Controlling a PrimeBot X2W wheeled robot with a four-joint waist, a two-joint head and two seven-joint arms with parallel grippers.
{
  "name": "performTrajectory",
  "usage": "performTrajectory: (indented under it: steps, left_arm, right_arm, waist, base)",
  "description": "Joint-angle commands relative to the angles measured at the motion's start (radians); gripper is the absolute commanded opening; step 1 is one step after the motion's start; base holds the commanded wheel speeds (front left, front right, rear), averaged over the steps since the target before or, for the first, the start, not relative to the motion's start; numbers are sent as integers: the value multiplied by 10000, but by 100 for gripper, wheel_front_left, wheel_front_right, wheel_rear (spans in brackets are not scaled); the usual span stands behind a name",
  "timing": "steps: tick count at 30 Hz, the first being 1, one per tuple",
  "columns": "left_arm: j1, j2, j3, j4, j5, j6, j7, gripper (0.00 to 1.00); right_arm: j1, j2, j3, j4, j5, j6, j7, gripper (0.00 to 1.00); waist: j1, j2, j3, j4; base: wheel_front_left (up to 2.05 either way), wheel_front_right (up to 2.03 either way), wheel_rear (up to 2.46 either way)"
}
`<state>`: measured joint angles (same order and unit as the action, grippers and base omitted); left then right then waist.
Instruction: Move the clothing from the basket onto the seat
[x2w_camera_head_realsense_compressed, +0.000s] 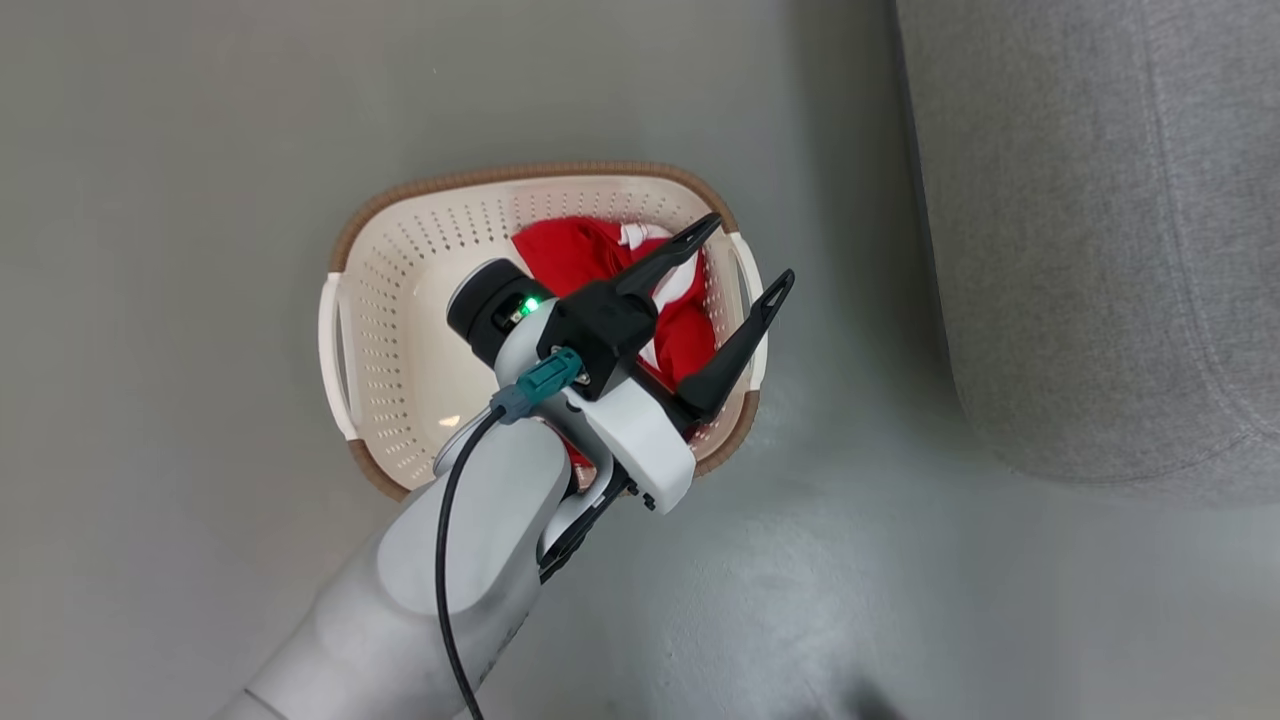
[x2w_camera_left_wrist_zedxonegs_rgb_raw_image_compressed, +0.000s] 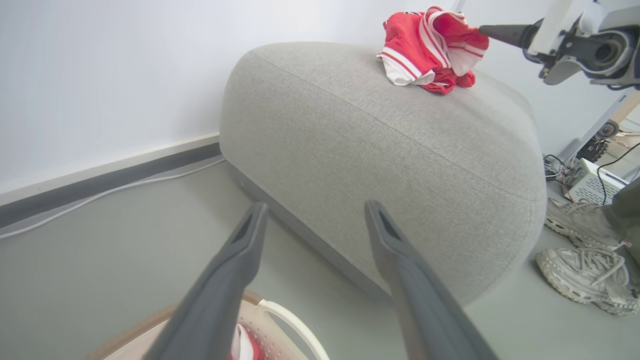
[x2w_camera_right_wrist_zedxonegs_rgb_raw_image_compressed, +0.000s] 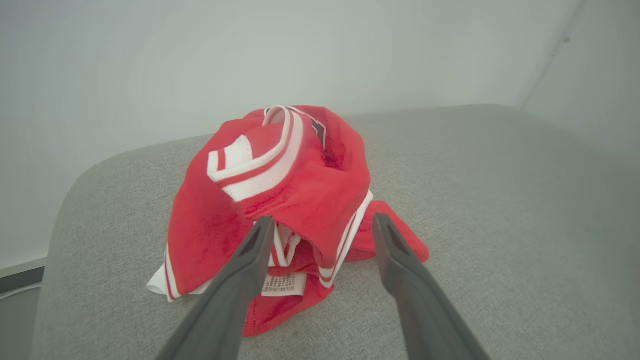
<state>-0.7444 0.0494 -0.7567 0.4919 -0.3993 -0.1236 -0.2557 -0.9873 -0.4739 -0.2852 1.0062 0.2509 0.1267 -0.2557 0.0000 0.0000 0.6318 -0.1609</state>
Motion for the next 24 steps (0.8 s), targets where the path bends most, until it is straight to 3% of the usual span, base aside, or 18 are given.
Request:
performTrajectory:
  steps: [1, 24]
  left_arm:
    - [235, 9, 296, -266, -44, -70, -61, 100]
    - [3028, 42, 3429, -324, 536, -69, -61, 100]
  right_arm:
    - [542, -206, 141, -398, 228, 40, -60, 100]
    - [3682, 392, 2839, -3714, 1931, 40, -60, 100]
  waist:
    - [0, 0, -396, 65]
    - [0, 0, -3900, 1128]
  base:
    - [0, 0, 0]
    - [0, 0, 0]
